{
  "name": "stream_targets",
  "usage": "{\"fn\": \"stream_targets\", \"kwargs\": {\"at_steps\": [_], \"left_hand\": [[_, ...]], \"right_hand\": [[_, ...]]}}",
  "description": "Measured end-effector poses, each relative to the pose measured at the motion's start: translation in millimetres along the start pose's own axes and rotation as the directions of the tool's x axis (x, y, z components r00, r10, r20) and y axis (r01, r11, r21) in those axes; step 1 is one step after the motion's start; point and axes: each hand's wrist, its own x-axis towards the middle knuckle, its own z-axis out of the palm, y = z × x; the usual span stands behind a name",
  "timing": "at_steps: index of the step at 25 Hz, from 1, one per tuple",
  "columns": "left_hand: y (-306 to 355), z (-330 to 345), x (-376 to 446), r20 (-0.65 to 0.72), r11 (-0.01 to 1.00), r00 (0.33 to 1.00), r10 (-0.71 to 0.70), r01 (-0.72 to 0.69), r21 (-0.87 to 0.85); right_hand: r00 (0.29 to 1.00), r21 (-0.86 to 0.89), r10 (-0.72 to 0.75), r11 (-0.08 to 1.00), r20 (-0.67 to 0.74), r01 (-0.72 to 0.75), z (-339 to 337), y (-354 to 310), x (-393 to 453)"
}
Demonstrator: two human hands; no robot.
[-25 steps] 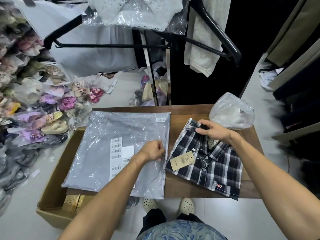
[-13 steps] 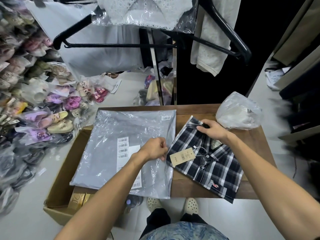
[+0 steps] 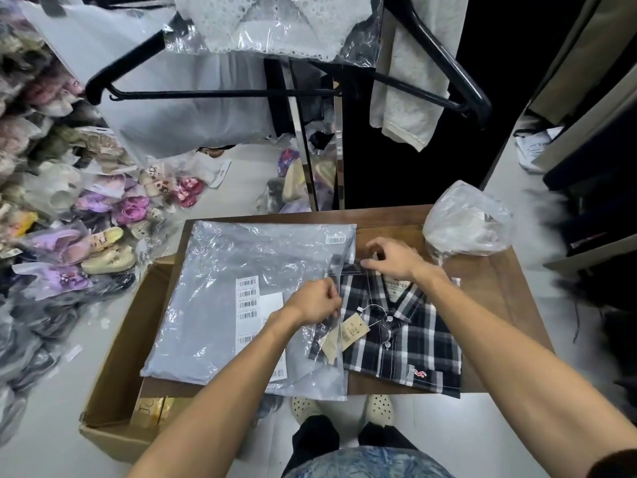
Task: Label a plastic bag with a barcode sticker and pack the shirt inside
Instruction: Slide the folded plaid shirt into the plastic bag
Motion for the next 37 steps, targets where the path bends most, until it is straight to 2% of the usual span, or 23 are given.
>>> {"fn": "stream_targets", "kwargs": {"at_steps": [2,6,10,15,21,24,27,30,32,33,35,37], "left_hand": [[-3.5,2.0,1.8,0.005,1.0,1.0,0.003,-0.003,-0.015],[-8.4,4.9,2.6,0.011,0.995,1.0,0.009,-0.008,-0.102],[-14.4,8.8,4.9,0.018,0.986,1.0,0.005,-0.002,-0.165],[-16.3,9.9,7.8,0.038,0.991,0.999,0.031,-0.026,-0.131],[-23.3,14.5,15.0,0.094,0.963,0.994,0.052,-0.026,-0.267],[-24.3,13.3,16.1,0.101,0.944,0.994,0.049,-0.013,-0.329],[-25.3,12.3,15.2,0.112,0.934,0.992,0.057,-0.013,-0.357],[-31.0,13.4,14.6,0.091,0.925,0.995,0.045,-0.007,-0.379],[-35.5,14.4,15.0,0.084,0.911,0.996,0.036,0.002,-0.412],[-36.3,14.6,14.9,0.086,0.907,0.996,0.032,0.007,-0.422],[-35.9,13.7,14.4,0.094,0.9,0.995,0.025,0.019,-0.436],[-35.3,12.7,16.0,0.101,0.893,0.995,0.027,0.021,-0.449]], "right_hand": [[0.995,-0.115,0.097,0.989,0.028,-0.094,-13.7,22.7,-10.4],[0.971,-0.019,0.21,0.978,0.111,-0.21,-33.3,68.6,-27.4],[0.956,0.109,0.19,0.97,0.223,-0.218,-32.2,76.7,-32.4],[0.981,0.389,0.081,0.91,0.174,-0.144,-15.9,51.8,-27.8],[0.994,0.456,0.051,0.886,0.093,-0.088,-2.1,15.3,-5.9],[0.997,0.4,0.056,0.914,0.046,-0.07,4.4,4.1,5.2],[0.997,0.254,0.069,0.964,0.03,-0.075,6.8,-2.9,9.7],[0.978,0.022,0.139,0.989,0.155,-0.144,-6.5,5.7,10.4],[0.93,-0.041,0.212,0.977,0.301,-0.209,-20.6,24.9,10.6],[0.902,-0.013,0.224,0.972,0.369,-0.236,-25.4,38.0,9.3],[0.885,0.18,0.151,0.951,0.44,-0.252,-29.6,57.1,2.0],[0.928,0.419,0.067,0.879,0.366,-0.229,-23.7,63.8,-3.5]]}}
